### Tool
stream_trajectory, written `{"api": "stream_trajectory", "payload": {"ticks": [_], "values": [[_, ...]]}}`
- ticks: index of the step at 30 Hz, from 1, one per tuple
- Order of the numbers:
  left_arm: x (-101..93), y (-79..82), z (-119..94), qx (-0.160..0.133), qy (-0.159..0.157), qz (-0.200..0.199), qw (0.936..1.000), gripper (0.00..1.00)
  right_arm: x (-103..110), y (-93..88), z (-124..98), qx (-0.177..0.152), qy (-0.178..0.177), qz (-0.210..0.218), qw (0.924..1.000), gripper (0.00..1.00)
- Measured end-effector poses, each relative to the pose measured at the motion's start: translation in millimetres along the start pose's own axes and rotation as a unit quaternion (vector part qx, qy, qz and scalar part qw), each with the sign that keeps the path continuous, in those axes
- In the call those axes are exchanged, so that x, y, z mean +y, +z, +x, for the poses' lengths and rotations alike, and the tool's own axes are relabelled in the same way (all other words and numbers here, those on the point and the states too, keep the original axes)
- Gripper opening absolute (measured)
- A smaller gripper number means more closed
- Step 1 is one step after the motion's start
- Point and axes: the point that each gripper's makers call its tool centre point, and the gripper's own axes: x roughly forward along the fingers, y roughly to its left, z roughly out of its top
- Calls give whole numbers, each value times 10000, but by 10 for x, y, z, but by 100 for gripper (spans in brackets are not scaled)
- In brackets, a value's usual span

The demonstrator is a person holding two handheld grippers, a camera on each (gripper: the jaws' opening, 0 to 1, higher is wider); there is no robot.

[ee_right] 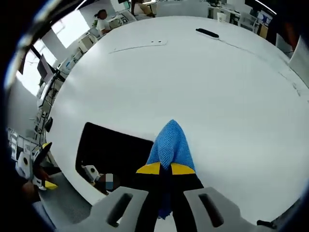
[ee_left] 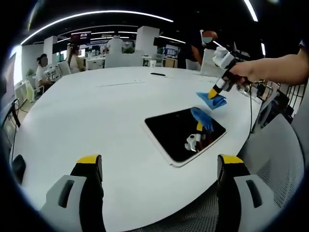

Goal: Wipe the mirror surface with the cleaning cloth until all visible marks leave the cleaned area.

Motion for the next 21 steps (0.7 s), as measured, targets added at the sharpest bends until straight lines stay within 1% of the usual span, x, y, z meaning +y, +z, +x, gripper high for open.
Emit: {"api": "stream_trajectory", "payload": {"ticks": [3, 6, 9, 11, 14, 17, 20, 21], "values": [[2, 9, -2, -15, 8, -15, 10000, 99, -149, -162, -5, 109, -52, 112, 9999, 0], [-5, 16, -7, -26, 3, -45, 10000, 99, -310, -315, 54, 199, -151, 244, 9994, 0], [-11, 14, -4, -16, 7, -34, 10000, 98, -402, -369, 132, 214, -234, 292, 9991, 0], [-7, 9, 0, -6, 9, -19, 10000, 98, -443, -392, 199, 215, -257, 326, 9989, 1], [-11, -2, 3, 33, 11, -9, 10000, 98, -457, -466, 267, 306, -267, 353, 9985, 1], [4, -4, 0, 37, 29, -24, 10000, 98, -482, -545, 358, 345, -305, 296, 9985, 2], [6, -5, 1, 39, 29, -32, 10000, 98, -494, -536, 375, 292, -291, 352, 9985, 2], [3, -6, 1, 37, 23, -40, 10000, 98, -477, -540, 359, 295, -281, 294, 9987, 2]]}}
